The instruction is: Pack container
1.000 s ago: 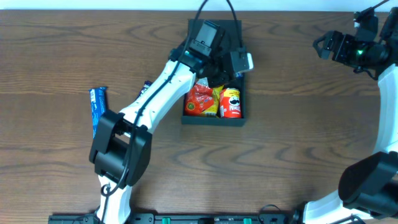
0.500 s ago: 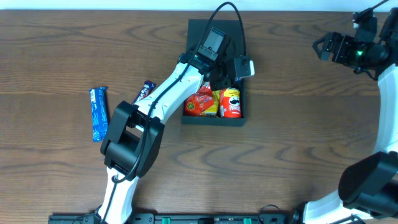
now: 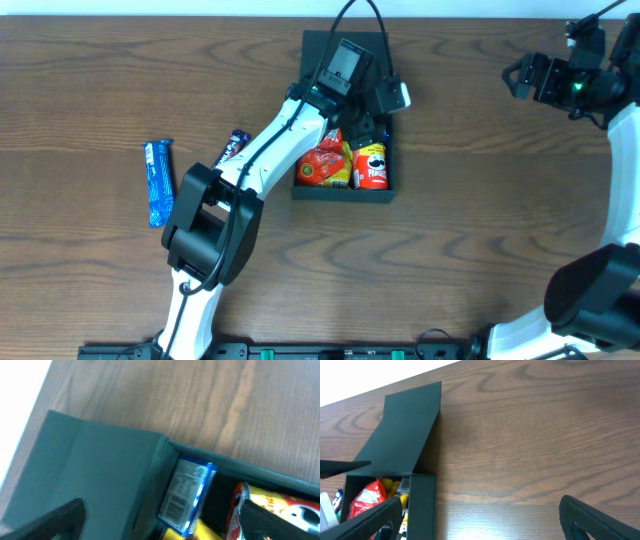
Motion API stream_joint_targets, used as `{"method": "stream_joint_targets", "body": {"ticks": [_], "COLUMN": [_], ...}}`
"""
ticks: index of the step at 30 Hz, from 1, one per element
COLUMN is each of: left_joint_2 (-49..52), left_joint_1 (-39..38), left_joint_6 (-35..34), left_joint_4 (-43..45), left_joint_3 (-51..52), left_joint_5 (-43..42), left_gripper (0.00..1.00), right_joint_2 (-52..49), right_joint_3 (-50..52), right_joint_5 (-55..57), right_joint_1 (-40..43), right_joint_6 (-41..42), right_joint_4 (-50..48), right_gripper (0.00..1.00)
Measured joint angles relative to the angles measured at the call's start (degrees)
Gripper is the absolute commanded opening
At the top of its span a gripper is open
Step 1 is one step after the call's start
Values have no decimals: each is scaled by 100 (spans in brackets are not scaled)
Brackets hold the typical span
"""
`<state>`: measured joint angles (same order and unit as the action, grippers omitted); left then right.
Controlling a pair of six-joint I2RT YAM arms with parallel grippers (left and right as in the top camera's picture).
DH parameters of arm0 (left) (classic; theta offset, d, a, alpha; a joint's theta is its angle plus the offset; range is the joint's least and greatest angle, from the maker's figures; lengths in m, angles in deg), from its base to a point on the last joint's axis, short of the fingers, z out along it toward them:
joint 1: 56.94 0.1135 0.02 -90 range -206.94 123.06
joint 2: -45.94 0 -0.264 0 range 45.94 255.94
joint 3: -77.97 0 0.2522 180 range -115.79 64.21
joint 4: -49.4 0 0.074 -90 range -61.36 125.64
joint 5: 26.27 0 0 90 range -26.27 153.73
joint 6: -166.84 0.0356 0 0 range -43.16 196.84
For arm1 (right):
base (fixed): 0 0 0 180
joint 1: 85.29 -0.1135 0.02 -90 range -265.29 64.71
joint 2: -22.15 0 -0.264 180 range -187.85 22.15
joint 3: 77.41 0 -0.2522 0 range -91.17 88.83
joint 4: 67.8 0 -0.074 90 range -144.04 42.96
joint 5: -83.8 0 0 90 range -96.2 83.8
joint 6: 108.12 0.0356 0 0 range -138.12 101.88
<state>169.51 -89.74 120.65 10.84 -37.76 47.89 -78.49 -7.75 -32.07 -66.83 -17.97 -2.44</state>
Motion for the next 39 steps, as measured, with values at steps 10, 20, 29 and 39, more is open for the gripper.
{"method": "stream_joint_targets", "body": {"ticks": [10,20,29,39], "left_joint_2": [-396,-918,-918,-918], "left_joint_1": [140,1580,2450,2476], "left_joint_6": [-1086,-3963,-4948,-5110], "left_joint_4": [-350,-2269,-2780,-2603], "left_joint_3": [-94,-219,483,1193], "left_joint_5": [1513,1567,422,162], "left_gripper": [6,6,6,6], "right_joint_2": [0,-166,-1471,-2144], "right_joint_3": [0,0,0,0], "right_joint_5": [0,-20,-315,-376], "right_joint_1": [0,-92,-986,-1738], "right_joint_6": [-4,-229,-203,-37], "right_joint_4": [2,74,2,66], "right_gripper": [93,1,1,1]}}
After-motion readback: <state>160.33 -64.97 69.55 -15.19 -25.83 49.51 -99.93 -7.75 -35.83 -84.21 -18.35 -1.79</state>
